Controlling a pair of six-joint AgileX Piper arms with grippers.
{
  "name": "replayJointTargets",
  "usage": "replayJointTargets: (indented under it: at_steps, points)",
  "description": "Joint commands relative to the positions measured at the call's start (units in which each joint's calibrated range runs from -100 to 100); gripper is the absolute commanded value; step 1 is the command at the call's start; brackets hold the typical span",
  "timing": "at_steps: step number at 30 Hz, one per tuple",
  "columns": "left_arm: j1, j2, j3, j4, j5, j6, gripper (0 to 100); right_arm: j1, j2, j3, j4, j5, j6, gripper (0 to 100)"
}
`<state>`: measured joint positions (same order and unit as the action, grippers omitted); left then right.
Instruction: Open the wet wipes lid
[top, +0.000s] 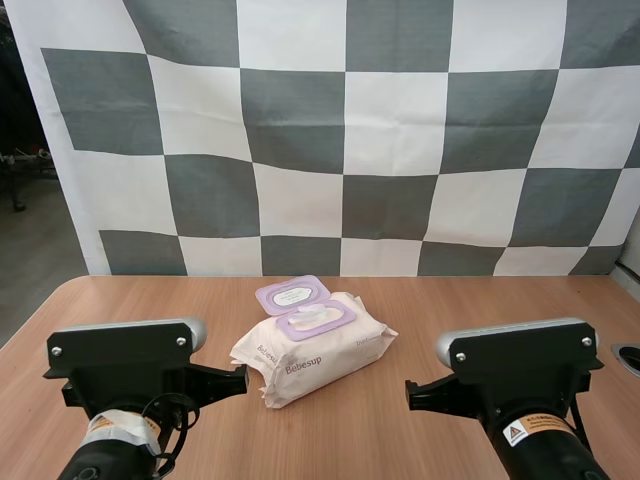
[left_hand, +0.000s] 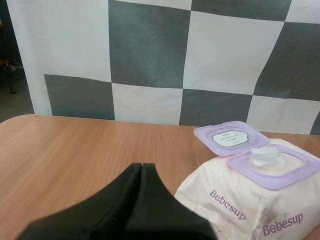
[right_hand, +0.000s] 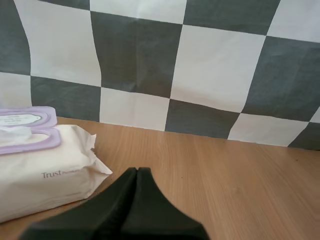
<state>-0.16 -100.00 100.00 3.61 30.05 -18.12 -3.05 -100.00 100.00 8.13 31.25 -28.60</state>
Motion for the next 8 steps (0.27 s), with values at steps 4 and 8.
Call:
replayJointTargets:
  at_steps: [4, 8]
  points:
    - [-0.03, 0.00, 0.00, 0.04, -0.08, -0.01, 0, -0.04, 0.00, 0.00, -3.84, -0.10, -0.03, 0]
    - [-0.03, 0.00, 0.00, 0.04, -0.08, -0.01, 0, -0.04, 0.00, 0.00, -3.84, -0.10, -0.03, 0]
